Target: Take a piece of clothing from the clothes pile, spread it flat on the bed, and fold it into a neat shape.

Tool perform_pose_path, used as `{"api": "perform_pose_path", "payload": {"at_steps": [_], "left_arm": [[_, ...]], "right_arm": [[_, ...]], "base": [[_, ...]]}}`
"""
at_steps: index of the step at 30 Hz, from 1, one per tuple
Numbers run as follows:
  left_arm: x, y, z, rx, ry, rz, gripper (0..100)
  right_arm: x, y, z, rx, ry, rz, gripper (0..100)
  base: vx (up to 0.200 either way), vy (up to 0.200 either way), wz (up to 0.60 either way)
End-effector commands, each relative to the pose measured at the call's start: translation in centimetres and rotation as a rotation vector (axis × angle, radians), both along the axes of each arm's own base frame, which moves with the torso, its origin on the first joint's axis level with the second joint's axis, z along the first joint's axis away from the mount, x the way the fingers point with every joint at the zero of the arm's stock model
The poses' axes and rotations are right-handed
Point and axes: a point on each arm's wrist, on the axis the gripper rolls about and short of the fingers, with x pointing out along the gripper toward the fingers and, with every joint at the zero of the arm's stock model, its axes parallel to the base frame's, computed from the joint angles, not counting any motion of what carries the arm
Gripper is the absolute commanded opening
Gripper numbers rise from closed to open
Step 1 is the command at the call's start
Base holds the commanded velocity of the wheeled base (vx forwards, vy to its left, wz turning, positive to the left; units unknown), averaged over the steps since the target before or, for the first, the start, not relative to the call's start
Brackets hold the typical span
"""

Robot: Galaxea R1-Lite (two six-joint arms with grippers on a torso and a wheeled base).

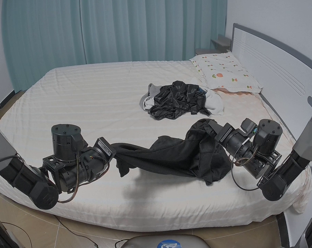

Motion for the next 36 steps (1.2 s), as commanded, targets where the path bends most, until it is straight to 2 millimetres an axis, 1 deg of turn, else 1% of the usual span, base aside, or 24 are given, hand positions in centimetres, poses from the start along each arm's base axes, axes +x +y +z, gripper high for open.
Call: {"api": "perform_pose_path", "payload": {"at_steps": [1,3,19,29,36], "left_arm": [[-0.1,0.1,0.3,-0.004,-0.009,0.001,0],[-0.1,0.1,0.3,-0.004,-0.012,0.002,0],[-0.4,0.3,0.9,-0.005,-0.034,0.018,0],[-0.5,0.3,0.8,-0.002,-0.03,0.016,0],[-0.6,0.3,1.0,-0.001,-0.031,0.014,0]], "right_arm": [[0.4,0.5,-0.9,-0.031,-0.037,-0.024,0],[0.4,0.6,-0.9,-0.027,-0.067,-0.036,0],[0.3,0.3,-0.2,-0.008,-0.08,-0.036,0],[0.1,0.2,0.7,0.055,-0.079,-0.025,0],[0.1,0.2,0.6,0.054,-0.078,-0.023,0]], "base": [[0.0,0.2,0.0],[0.0,0.2,0.0],[0.0,0.2,0.0],[0.0,0.2,0.0],[0.0,0.2,0.0]]}}
